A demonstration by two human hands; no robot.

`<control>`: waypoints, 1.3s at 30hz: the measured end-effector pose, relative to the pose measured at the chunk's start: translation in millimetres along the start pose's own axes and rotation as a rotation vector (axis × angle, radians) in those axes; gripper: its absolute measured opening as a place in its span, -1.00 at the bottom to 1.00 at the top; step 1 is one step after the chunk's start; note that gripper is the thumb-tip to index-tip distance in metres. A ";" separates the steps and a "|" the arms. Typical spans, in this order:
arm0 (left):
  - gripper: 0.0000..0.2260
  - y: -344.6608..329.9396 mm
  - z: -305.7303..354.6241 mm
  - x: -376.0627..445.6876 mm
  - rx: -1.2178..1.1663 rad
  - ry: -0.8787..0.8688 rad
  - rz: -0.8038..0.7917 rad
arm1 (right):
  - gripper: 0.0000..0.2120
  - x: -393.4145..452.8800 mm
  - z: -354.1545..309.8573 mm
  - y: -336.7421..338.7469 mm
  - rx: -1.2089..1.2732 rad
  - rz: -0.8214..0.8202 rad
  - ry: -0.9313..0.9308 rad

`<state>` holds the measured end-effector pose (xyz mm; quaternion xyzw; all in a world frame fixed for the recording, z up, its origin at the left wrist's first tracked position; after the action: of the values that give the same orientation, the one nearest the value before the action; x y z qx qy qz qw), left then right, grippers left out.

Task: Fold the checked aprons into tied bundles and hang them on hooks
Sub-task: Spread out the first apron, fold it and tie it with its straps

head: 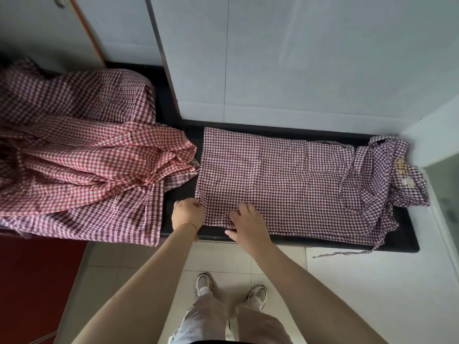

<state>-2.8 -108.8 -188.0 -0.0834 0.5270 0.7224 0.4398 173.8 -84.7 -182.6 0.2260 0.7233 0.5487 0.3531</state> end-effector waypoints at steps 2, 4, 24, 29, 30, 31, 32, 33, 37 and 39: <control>-0.86 -0.9 1.7 -0.7 -0.092 0.025 -0.041 | -0.57 0.8 -0.7 3.2 -0.016 -0.007 0.018; -0.91 -2.0 0.8 3.5 -0.185 0.063 -0.086 | -0.62 -0.5 -2.3 5.9 -0.033 -0.007 0.033; -0.73 -1.5 -33.5 -4.2 -0.648 0.299 -0.378 | -0.85 22.5 -25.7 33.5 0.476 0.270 -0.161; -0.83 0.7 -35.8 -6.9 -0.749 0.318 -0.493 | -0.98 6.9 7.2 100.8 0.400 0.853 -0.369; -0.82 0.9 -33.5 -7.3 -0.770 0.319 -0.512 | -0.97 9.1 -1.0 105.7 0.339 0.858 -0.275; -0.82 1.2 -30.6 -8.1 -0.787 0.315 -0.526 | -0.98 13.6 -12.8 101.8 0.295 0.796 -0.165; -0.84 1.5 -27.3 -9.1 -0.802 0.306 -0.539 | -0.95 16.9 -26.4 92.8 0.270 0.707 -0.081; -0.86 2.9 -23.9 -10.0 -0.809 0.294 -0.549 | -0.89 18.8 -37.3 81.0 0.258 0.621 -0.036; -0.87 8.5 -15.4 -11.4 -0.840 0.249 -0.573 | -0.85 18.2 -47.1 58.8 0.247 0.521 -0.011; -0.85 10.5 -14.3 -11.0 -0.844 0.247 -0.586 | -0.88 17.9 -49.5 60.0 0.221 0.546 0.027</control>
<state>-8.7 -127.4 -180.5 -0.4815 0.1930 0.7033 0.4861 121.0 -85.5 -122.8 0.4421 0.6956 0.5445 0.1559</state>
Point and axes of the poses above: each hand's wrist, its own x-axis towards the middle knuckle, its own y-axis out of the back of the hand, z = x × y, the point moved 6 cm from there along x, towards the middle knuckle, and after that the axes turned 6 degrees about y, right-handed, at the moved point
